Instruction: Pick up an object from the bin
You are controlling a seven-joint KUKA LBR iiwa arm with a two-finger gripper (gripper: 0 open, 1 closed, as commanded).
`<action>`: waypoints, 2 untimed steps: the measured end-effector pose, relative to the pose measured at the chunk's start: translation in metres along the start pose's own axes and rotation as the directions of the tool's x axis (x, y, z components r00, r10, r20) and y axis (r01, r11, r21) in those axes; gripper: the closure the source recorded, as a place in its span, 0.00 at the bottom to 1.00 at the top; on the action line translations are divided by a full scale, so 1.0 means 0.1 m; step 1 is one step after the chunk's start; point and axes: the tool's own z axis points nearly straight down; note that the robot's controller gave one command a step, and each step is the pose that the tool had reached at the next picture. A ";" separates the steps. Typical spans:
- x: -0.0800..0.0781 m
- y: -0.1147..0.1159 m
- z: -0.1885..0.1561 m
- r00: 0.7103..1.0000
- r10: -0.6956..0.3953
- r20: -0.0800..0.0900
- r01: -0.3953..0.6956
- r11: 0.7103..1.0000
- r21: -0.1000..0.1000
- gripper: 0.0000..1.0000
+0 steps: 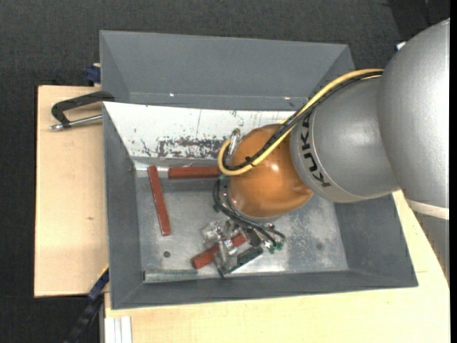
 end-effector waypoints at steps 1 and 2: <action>0.00 0.00 0.00 1.000 0.001 0.000 -0.001 1.000 0.000 1.00; -0.09 -0.18 -2.17 1.000 0.019 0.005 -0.019 1.000 0.001 1.00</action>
Offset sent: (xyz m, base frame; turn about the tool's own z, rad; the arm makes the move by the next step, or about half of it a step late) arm 0.0168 -0.0138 0.2308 0.0193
